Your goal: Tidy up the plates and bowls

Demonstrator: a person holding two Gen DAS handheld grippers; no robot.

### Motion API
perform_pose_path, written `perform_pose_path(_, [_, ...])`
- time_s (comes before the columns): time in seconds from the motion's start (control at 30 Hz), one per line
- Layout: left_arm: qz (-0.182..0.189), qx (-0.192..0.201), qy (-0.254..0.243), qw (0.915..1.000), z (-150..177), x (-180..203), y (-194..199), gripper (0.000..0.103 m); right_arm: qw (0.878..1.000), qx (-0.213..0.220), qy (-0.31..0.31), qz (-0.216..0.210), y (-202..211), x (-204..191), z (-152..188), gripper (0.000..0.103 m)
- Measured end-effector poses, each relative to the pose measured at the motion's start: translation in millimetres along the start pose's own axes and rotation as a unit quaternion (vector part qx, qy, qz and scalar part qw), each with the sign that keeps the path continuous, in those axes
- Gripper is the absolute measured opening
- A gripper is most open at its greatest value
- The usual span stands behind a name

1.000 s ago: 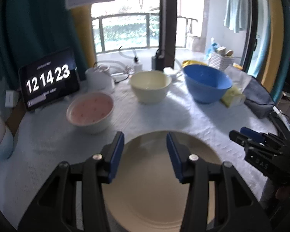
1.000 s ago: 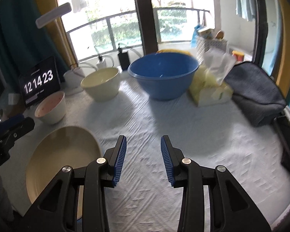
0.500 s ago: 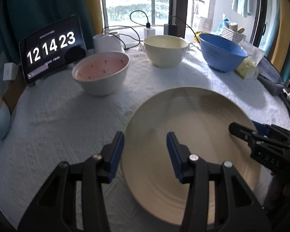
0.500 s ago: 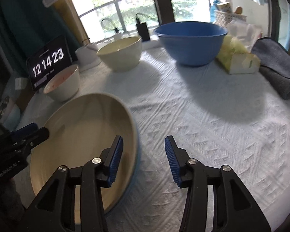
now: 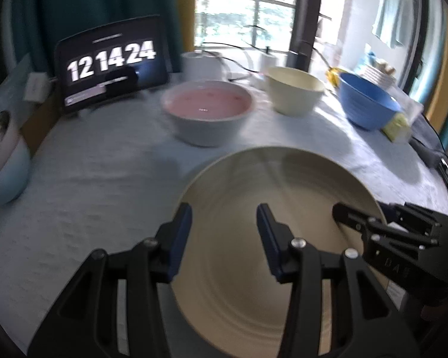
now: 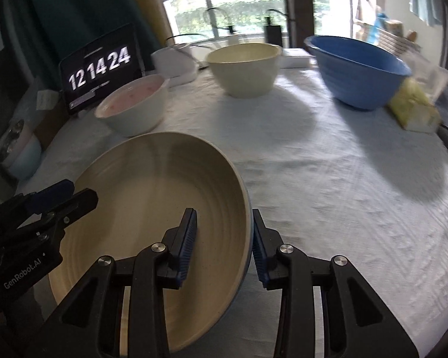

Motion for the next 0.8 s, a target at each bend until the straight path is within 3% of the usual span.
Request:
perform_pose_path(0.23, [-0.039,0.004,0.034,0.9987,10,-57,9,0.046,0.999,-0.020,0.031,-0.016,-21,-51,2,0.037])
perform_pose_path(0.4, [-0.047,0.011,0.048,0.9977,7,-72,19,0.047,0.998,-0.024,0.043,-0.026,-25,-68,-4,0.038])
perform_pose_path(0.57, [-0.031,0.047,0.036,0.9978,-17,-48,32,0.047,0.999,0.015,0.035,-0.013,-3,-47,-28,0.038])
perform_pose_path(0.8, [0.000,0.078,0.001,0.9969,-61,16,36,0.048,0.997,0.069,0.000,0.019,38,21,-62,0.039])
Point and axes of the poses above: each gripper's, at about its wrist camera, not at the fingertips, and y roughly against the way its jaws point, x to its right, z to its underside, the point moved 5 cm from there along -y, roughly the way its jaws point, and after that the axes turned 15 degrees about -y, right-handed, at the moved point
